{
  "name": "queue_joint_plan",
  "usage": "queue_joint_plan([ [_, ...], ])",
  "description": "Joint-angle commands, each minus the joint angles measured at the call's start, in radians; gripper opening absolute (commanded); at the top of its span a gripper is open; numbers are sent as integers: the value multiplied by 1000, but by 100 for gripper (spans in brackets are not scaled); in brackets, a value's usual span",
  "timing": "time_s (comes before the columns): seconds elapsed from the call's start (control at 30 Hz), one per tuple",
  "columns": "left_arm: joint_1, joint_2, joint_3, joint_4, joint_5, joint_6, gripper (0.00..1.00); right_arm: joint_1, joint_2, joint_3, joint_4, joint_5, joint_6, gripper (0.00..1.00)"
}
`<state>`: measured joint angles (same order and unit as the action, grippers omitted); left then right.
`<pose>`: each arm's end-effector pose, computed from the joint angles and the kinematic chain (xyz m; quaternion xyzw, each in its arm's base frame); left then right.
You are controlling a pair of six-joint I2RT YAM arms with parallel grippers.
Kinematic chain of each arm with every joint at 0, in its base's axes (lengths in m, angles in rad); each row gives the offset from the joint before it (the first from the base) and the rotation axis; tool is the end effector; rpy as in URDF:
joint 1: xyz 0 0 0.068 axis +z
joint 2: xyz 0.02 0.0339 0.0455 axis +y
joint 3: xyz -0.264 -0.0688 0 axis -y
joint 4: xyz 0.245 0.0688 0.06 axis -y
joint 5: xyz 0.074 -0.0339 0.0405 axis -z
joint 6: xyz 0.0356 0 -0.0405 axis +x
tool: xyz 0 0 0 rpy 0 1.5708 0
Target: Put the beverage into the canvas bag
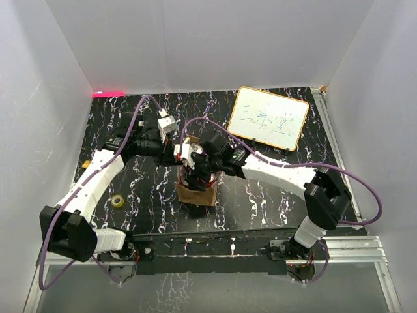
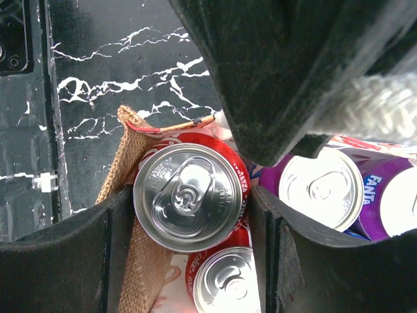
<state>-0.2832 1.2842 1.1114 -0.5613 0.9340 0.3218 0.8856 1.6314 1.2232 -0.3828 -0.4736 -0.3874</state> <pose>0.2490 -0.1023 0.3200 0.4177 0.7244 -0.4043 0.3706 0.2146 0.2882 0.2597 -0.6061 0.6701 0.3014 0.3046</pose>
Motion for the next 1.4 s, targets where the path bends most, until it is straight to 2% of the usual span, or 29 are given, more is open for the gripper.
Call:
queue_joint_plan([
  [0.0, -1, -19, -8, 4, 65, 9, 0, 15, -5, -38, 72, 19, 8, 30],
  [0.37, 4, -29, -18, 10, 72, 10, 0, 16, 11, -85, 87, 47, -13, 47],
  [0.63, 5, -35, -21, 8, 72, 17, 0, 16, -11, -81, 71, 43, -25, 68],
  [0.87, 5, -39, -24, 7, 69, 23, 0, 16, -3, -48, 42, 19, -24, 82],
  [1.03, 4, -39, -24, 8, 68, 24, 0, 16, -11, -36, 27, -9, -31, 83],
  [1.37, 5, -35, -25, 5, 66, 27, 0, 16, -37, 8, -15, -80, -45, 79],
])
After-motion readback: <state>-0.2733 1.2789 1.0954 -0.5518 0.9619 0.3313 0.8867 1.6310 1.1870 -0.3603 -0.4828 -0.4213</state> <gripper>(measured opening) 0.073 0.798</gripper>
